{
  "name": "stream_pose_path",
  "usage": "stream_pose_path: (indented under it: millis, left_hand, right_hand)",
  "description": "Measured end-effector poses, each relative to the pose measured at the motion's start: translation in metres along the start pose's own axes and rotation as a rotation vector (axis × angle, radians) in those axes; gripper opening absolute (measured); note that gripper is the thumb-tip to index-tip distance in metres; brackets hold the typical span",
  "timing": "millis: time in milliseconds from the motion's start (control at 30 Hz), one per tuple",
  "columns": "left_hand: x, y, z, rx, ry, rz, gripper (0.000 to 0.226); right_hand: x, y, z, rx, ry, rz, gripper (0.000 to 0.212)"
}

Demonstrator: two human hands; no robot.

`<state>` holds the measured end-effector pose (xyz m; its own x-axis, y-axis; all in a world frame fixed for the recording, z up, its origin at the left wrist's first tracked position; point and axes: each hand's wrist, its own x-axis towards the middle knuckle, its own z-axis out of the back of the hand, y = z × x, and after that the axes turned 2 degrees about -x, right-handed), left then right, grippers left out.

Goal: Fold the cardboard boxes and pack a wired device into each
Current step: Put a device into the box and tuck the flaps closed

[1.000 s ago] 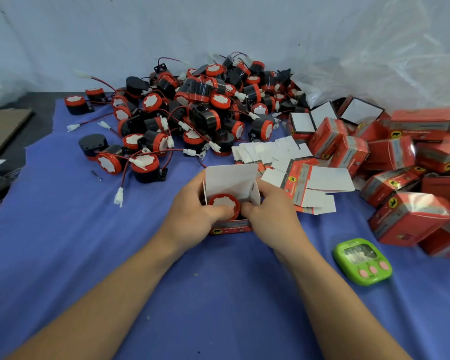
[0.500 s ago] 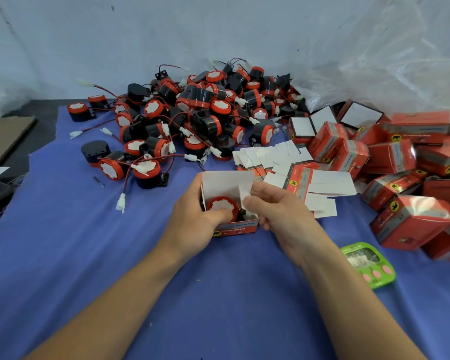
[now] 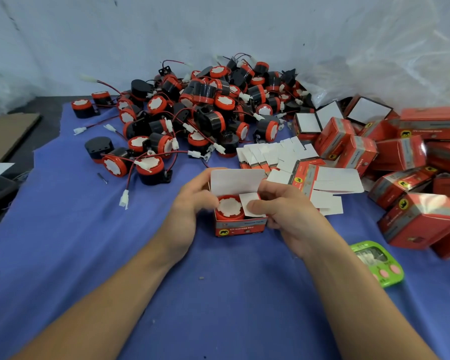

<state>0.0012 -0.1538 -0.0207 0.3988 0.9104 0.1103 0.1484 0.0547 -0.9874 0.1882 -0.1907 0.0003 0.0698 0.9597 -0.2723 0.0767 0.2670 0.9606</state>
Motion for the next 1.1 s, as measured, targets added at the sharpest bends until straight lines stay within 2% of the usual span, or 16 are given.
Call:
stream_pose_path:
  millis: [100, 300, 500, 600, 667, 800, 867, 1100]
  left_hand:
    - [0.004, 0.0, 0.002, -0.022, -0.128, 0.001, 0.04]
    - [0.009, 0.009, 0.007, 0.169, -0.067, 0.002, 0.031]
    - [0.003, 0.005, 0.008, 0.297, -0.072, -0.014, 0.031]
    - [-0.002, 0.006, 0.007, 0.534, -0.159, -0.19, 0.036]
    - [-0.004, 0.008, 0.006, 0.612, -0.178, -0.264, 0.04]
    - [-0.001, 0.008, 0.008, 0.432, -0.131, -0.094, 0.039]
    - [-0.001, 0.008, 0.009, 0.418, -0.096, -0.071, 0.04]
    - [-0.006, 0.006, 0.001, 0.666, -0.07, -0.178, 0.04]
  right_hand:
    - [0.0, -0.001, -0.001, 0.029, -0.016, -0.003, 0.034]
    - [0.001, -0.009, -0.005, -0.013, -0.058, 0.11, 0.031]
    - [0.004, -0.013, -0.001, -0.125, -0.106, 0.111, 0.017]
    - [0.006, -0.013, -0.004, -0.145, -0.165, 0.119, 0.017]
    - [0.008, -0.013, -0.005, -0.125, -0.2, 0.118, 0.019]
    - [0.012, -0.019, -0.007, -0.088, -0.225, 0.135, 0.017]
    - [0.014, -0.024, -0.008, -0.127, -0.265, 0.165, 0.021]
    - [0.016, -0.028, -0.012, -0.323, -0.327, 0.25, 0.035]
